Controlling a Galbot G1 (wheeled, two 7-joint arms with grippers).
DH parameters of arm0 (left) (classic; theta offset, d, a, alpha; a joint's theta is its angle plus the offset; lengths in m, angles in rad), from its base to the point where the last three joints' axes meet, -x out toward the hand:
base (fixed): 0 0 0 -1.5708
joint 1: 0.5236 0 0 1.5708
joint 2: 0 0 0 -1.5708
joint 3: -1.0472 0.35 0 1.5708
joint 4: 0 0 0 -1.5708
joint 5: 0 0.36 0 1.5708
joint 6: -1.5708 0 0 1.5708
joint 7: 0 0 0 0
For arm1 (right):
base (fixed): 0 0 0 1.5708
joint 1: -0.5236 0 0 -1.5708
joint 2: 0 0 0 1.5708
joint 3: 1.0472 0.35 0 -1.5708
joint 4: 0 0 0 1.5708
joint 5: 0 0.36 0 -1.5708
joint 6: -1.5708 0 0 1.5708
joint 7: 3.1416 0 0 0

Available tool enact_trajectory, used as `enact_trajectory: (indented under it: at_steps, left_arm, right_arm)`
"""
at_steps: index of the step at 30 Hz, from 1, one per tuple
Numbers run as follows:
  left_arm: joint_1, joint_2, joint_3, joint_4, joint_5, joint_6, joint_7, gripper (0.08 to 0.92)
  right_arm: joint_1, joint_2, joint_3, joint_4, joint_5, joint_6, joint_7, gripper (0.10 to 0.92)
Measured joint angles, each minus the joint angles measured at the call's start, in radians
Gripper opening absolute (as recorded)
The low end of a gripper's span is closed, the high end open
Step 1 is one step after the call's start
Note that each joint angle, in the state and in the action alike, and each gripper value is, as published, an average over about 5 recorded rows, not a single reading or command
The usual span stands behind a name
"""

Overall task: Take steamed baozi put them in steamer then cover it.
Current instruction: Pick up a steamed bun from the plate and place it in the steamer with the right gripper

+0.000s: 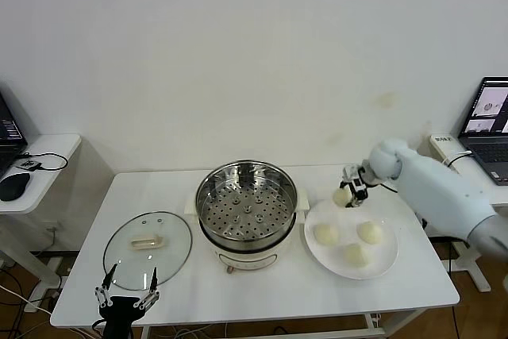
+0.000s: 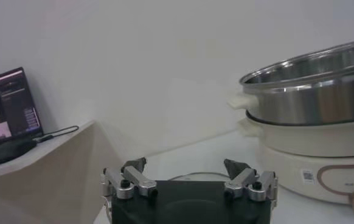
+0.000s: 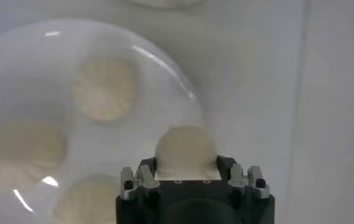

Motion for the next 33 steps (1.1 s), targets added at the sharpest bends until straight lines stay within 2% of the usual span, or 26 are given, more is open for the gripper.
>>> enact_trajectory:
  at_steps: [7, 16, 24, 33]
  left_arm:
    - [-0.006, 0.004, -0.005, 0.005, -0.016, -0.007, 0.004, 0.823]
    - [-0.014, 0.000, -0.018, 0.011, -0.026, -0.012, 0.005, 0.823]
    - [-0.009, -0.012, -0.030, 0.010, -0.031, -0.018, 0.005, 0.823]
    - [-0.008, -0.019, -0.034, 0.010, -0.031, -0.018, 0.004, 0.823]
  right_arm:
    - [0.174, 0.055, -0.113, 0.028, 0.131, 0.009, 0.015, 0.635]
    - [0.269, 0.225, -0.226, 0.013, 0.234, 0.055, 0.049, 0.636]
    - [0.277, 0.371, -0.308, -0.043, 0.205, 0.171, 0.069, 0.641]
    - [0.238, 0.461, -0.349, -0.108, 0.065, 0.325, 0.091, 0.645]
